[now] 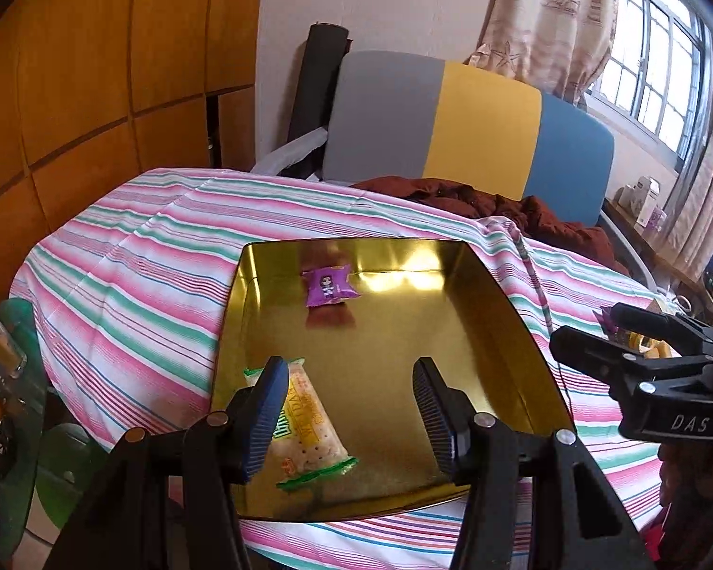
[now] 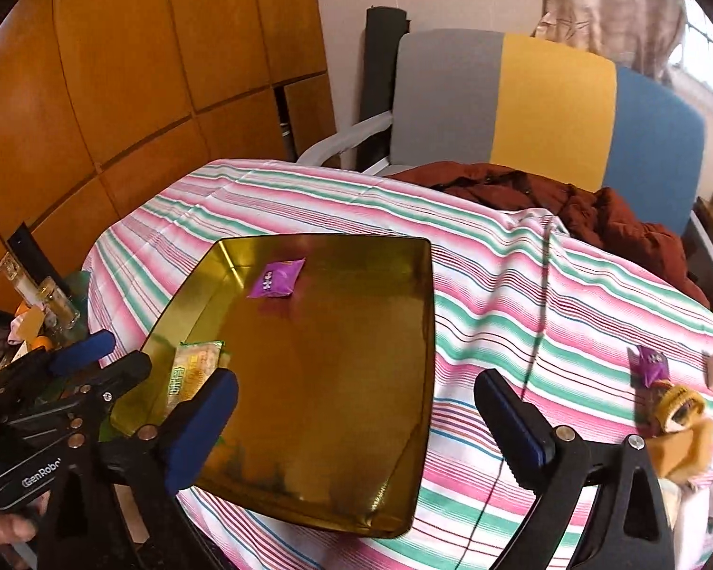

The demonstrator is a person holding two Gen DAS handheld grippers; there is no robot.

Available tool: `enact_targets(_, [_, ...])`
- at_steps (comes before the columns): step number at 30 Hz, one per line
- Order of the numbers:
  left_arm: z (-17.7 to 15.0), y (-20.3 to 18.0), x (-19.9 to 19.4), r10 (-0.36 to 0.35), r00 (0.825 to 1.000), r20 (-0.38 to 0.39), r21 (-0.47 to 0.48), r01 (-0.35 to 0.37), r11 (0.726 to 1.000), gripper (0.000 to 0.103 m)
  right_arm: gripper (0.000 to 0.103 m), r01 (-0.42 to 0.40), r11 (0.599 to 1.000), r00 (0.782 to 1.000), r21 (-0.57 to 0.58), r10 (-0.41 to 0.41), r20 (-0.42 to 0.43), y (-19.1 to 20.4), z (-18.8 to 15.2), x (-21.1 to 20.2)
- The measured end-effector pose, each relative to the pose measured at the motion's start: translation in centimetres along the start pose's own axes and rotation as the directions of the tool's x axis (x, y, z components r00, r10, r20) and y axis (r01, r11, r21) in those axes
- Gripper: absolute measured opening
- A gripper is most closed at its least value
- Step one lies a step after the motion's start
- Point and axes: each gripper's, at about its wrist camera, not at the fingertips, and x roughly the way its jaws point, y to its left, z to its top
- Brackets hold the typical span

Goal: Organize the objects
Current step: 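Lower both packets into the gold tray and open both tools, then move both tools back toward the pile of items on the cloth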

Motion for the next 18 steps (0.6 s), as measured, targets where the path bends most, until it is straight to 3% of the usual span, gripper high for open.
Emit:
enact_targets(10, [-0.3,-2.4,0.0,-0.037,0.999,-0.017,0.055,0.038,0.998,0.055,0.103,0.051,0.998,0.998,0.032,-0.052,0.04,-1.7,-1.4,-1.7])
enact_targets(18, [-0.8,-3.8,0.5,-0.085,0.996,-0.04,0.091,0.088,0.992,0.055,0.103,0.107,0.99,0.994,0.094,-0.11,0.02,-4.8,-3.2,-2.6])
